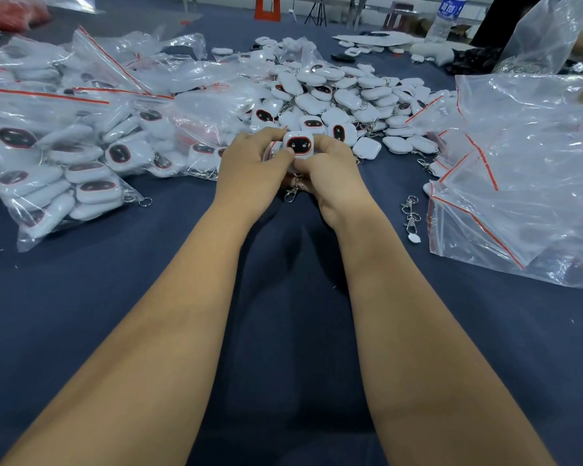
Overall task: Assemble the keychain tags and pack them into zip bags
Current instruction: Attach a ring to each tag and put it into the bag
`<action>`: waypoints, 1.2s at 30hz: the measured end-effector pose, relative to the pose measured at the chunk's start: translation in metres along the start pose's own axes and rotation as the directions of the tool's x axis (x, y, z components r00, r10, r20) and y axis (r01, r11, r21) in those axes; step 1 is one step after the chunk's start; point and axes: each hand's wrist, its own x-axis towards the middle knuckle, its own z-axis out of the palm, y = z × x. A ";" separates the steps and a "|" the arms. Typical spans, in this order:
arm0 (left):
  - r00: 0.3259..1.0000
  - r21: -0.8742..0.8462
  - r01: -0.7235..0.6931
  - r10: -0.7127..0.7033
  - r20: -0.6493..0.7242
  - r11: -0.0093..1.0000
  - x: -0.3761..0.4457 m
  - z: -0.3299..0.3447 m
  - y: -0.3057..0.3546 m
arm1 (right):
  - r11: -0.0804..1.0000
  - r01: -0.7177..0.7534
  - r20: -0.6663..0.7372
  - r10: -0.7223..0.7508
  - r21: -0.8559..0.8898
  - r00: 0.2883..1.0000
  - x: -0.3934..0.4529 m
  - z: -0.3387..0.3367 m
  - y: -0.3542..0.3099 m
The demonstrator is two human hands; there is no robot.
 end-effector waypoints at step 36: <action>0.998 0.024 0.039 -0.038 -0.042 0.999 -0.001 0.000 -0.002 | 0.996 0.022 0.032 -0.019 -0.092 0.999 -0.003 0.001 -0.002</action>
